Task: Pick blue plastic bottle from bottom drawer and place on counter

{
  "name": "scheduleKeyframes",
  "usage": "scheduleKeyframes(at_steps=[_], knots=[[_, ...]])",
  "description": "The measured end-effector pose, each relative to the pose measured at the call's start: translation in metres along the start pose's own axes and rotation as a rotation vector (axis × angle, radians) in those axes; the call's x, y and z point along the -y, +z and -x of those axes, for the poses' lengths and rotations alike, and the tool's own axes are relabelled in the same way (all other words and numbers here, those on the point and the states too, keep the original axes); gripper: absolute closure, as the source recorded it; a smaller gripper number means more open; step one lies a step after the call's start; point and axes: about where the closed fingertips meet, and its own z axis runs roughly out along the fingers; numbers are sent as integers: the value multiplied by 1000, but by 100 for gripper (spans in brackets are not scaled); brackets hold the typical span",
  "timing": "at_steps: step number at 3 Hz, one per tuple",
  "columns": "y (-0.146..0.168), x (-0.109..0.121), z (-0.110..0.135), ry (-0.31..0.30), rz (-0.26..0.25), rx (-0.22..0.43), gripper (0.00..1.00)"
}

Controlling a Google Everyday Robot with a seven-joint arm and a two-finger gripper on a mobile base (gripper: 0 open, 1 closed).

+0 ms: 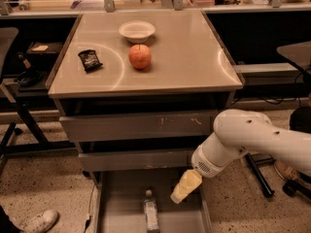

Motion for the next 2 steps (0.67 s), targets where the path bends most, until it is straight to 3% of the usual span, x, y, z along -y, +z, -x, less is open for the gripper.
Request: scheduleKeyframes(at_steps=[1, 2], knots=[[4, 0, -2, 4, 9, -3, 0], [29, -13, -1, 29, 48, 24, 0]])
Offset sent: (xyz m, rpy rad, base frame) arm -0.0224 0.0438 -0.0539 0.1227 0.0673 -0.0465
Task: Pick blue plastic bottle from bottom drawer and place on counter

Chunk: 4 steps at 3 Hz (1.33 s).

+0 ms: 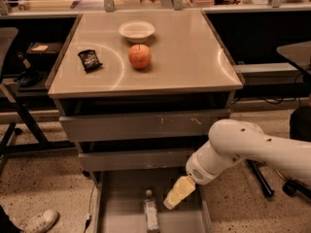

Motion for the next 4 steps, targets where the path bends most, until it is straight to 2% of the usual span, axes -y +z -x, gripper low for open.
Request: scheduleKeyframes(at_steps=[1, 2, 3, 4], knots=[[55, -22, -7, 79, 67, 50, 0], [102, -28, -7, 124, 72, 94, 0], [105, -22, 1, 132, 50, 131, 0], [105, -22, 1, 132, 50, 131, 0]])
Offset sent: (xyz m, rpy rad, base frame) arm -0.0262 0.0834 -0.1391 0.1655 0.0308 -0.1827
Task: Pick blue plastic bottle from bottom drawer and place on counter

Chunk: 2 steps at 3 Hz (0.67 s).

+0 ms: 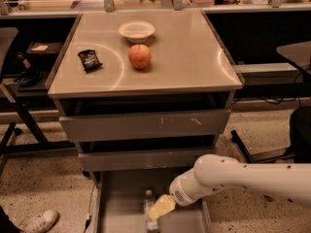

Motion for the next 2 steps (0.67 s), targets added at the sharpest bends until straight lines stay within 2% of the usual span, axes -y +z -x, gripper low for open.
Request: scheduleKeyframes(at_steps=[1, 2], knots=[[41, -2, -10, 71, 39, 4, 0], [86, -1, -33, 152, 44, -21, 0]])
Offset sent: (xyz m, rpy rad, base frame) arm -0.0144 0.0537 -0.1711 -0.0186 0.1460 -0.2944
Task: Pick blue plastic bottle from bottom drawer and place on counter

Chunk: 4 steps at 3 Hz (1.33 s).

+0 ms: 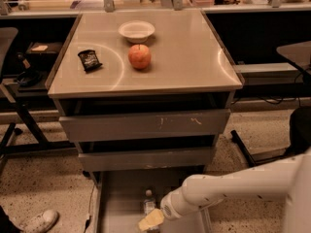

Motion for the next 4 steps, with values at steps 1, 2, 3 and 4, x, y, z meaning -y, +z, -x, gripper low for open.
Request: scheduleKeyframes(at_steps=[1, 2, 3, 4], knots=[[48, 17, -26, 119, -48, -47, 0], [58, 20, -3, 96, -72, 4, 0], [58, 20, -3, 97, -72, 5, 0], [88, 19, -6, 120, -49, 9, 0]])
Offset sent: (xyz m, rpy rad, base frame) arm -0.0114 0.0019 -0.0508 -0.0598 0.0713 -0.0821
